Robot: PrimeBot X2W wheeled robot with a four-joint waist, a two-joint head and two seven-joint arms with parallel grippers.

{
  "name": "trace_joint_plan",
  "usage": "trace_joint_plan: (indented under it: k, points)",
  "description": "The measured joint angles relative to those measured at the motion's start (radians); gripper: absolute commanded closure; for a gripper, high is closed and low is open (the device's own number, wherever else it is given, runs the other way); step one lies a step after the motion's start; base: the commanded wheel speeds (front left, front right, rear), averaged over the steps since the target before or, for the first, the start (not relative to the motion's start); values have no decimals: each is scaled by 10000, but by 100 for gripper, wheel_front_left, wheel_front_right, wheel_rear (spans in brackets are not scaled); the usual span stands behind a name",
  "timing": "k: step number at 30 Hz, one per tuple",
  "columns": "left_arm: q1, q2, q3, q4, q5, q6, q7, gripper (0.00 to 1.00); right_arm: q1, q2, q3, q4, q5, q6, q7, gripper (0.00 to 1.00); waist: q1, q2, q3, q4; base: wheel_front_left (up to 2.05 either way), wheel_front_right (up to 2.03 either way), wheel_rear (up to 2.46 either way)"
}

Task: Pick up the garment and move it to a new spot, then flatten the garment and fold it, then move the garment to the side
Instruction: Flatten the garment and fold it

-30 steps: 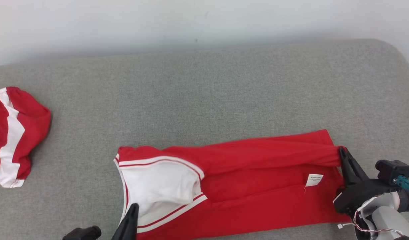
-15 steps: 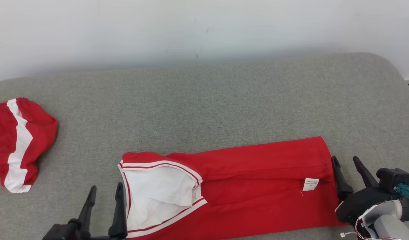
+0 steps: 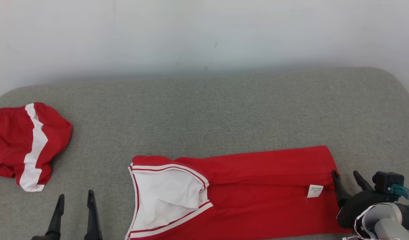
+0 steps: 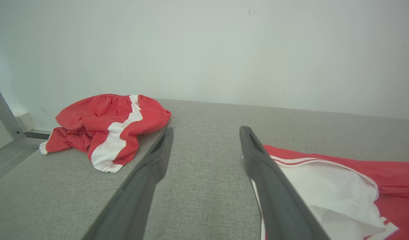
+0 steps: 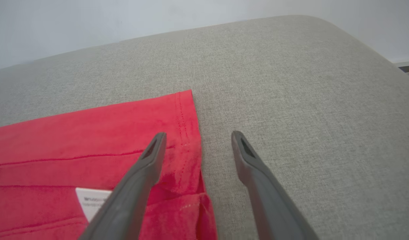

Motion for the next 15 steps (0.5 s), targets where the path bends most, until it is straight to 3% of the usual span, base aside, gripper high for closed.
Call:
trace_joint_plan:
  k: [14,15]
  points:
    - [109,-709,755,612,924,-604,0,0,-449,364,627,1638,238,0,504,0,0,0,-25,424,0,0,0]
    - [108,-742,817,616,940,-614,0,0,-462,366,663,1716,290,0,593,55,-1,0,-21,433,0,0,0]
